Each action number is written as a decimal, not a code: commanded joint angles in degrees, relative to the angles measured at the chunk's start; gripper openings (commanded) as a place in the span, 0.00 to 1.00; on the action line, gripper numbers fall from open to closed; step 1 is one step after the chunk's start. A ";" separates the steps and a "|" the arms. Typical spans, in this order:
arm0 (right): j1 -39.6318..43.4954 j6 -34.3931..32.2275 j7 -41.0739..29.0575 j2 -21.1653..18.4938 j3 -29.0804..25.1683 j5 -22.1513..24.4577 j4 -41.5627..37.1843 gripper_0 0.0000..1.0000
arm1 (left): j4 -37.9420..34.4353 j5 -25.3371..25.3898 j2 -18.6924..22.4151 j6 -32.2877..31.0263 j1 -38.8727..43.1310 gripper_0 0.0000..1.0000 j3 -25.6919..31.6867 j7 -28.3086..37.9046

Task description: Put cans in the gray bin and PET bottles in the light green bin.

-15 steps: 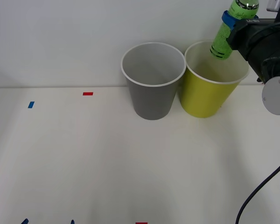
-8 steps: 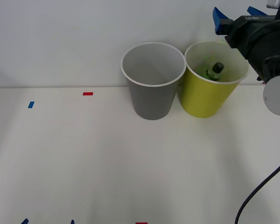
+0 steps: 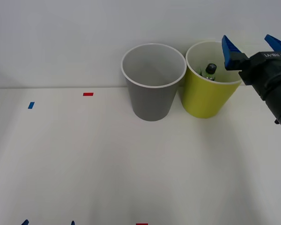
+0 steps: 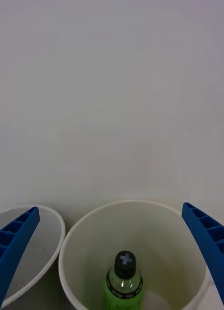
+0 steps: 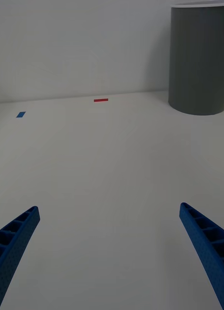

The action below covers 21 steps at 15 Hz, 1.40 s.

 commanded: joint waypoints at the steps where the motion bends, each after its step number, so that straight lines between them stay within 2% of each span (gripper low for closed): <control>1: 13.88 -8.51 0.04 0.23 2.20 -0.99 -5.42 1.00 | 0.00 0.00 0.00 0.00 0.00 1.00 0.00 0.00; 7: 30.75 -19.76 1.45 0.14 4.40 -1.17 -5.42 1.00 | 0.00 0.00 0.00 0.00 0.00 1.00 0.00 0.00; 9: 33.92 -22.05 1.01 -4.08 4.40 -1.43 -5.42 1.00 | 0.00 0.00 0.00 0.00 0.00 1.00 0.00 0.00; 10: 35.67 -23.10 1.27 -4.70 4.31 -1.43 -5.42 1.00 | 0.00 0.00 0.00 0.00 0.00 1.00 0.00 0.00; 12: 38.84 -24.77 2.07 -3.38 5.36 -0.82 -5.42 1.00 | 0.00 0.00 0.00 0.00 0.00 1.00 0.00 0.00; 17: 41.74 -25.47 3.82 -3.29 6.24 0.24 -4.89 1.00 | 0.00 0.00 0.00 0.00 0.00 1.00 0.00 0.00; 21: 42.18 -40.59 5.32 -3.03 9.23 2.35 5.75 1.00 | 0.00 0.00 0.00 0.00 0.00 1.00 0.00 0.00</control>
